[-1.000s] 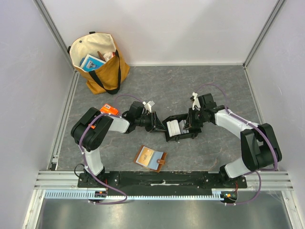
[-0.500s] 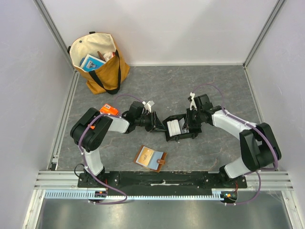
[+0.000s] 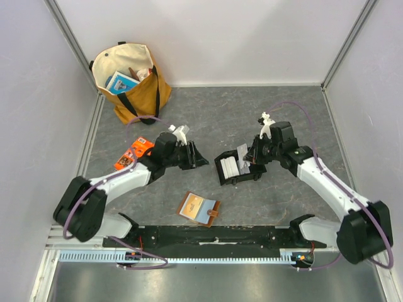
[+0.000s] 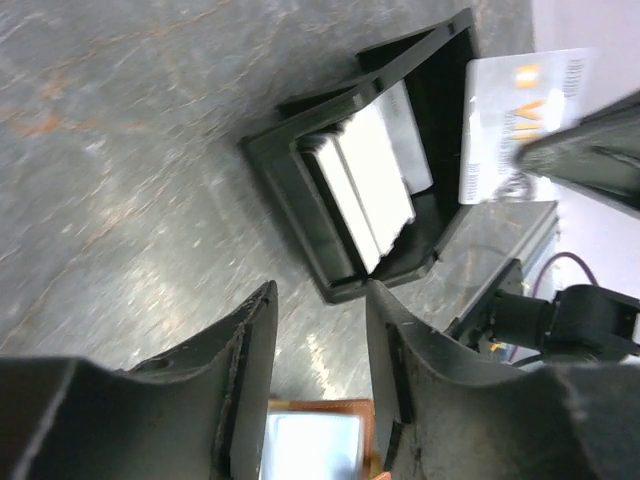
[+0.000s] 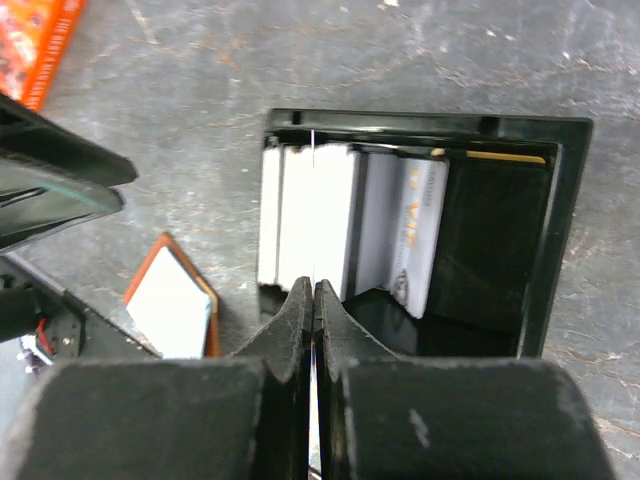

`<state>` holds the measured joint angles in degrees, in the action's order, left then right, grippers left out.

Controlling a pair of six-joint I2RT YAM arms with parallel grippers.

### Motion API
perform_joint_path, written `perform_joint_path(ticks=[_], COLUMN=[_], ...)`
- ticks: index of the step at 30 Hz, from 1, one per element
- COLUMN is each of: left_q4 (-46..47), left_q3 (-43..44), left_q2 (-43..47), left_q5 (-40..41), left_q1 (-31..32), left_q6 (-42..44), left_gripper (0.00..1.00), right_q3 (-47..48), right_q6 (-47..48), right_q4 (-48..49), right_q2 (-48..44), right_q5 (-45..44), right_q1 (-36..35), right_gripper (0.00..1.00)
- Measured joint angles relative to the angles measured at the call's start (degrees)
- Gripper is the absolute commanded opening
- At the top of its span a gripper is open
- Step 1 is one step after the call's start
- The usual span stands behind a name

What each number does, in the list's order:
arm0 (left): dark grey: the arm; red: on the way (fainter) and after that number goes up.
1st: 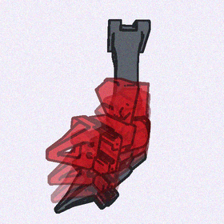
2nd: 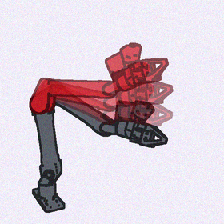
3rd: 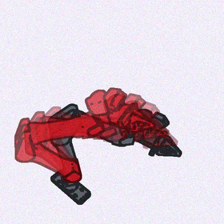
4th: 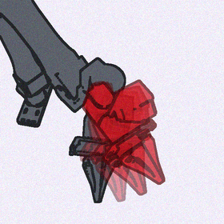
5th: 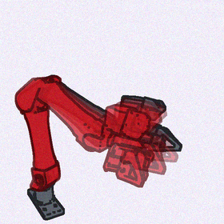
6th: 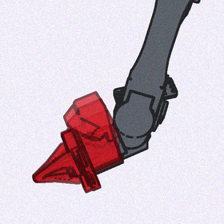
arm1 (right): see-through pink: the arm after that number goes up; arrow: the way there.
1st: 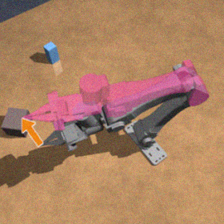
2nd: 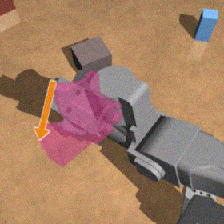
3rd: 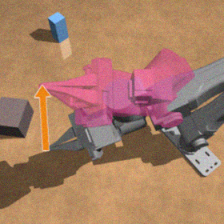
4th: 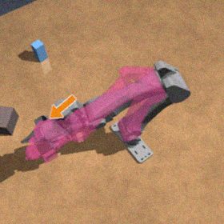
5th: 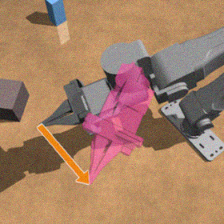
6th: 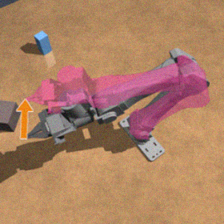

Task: Put the credit cards into the card holder
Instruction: Pick up the credit card from the storage box, then insert the credit card into the card slot.

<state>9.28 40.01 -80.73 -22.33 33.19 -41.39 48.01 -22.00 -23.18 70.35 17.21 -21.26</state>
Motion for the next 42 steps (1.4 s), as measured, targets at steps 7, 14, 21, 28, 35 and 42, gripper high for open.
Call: perform_joint_path(ticks=[7, 14, 21, 28, 35, 42], left_q4=[-9.8, -18.4, -23.2, -24.4, -24.5, -22.9], left_q3=[-9.2, -18.5, -26.4, -28.2, -28.3, -28.4], left_q2=[14.0, 28.2, 37.7, 41.3, 41.2, 39.8], left_q5=[9.3, 13.7, 14.2, 13.1, 12.5, 10.1], left_q1=[0.0, 0.0, 0.0, 0.0, 0.0, 0.0], left_q6=[1.6, 0.5, -3.4, -5.4, -5.7, -5.7], left_gripper=[0.65, 0.73, 0.73, 0.73, 0.73, 0.72], right_q3=[-6.2, -16.6, -22.0, -23.3, -23.0, -21.5], right_q6=[-3.8, -11.8, -17.7, -19.7, -19.9, -24.3], right_q4=[7.2, 18.0, 25.8, 33.6, 36.9, 31.5], right_q2=[-10.8, -16.2, -21.6, -20.4, -13.5, -6.3], right_q5=[9.5, 17.1, 20.7, 23.9, 21.5, 4.5], right_q1=[-1.1, -10.2, -19.3, -27.8, -33.4, -35.5], right_gripper=[0.0, 0.0, 0.0, 0.0, 0.0, 0.0])
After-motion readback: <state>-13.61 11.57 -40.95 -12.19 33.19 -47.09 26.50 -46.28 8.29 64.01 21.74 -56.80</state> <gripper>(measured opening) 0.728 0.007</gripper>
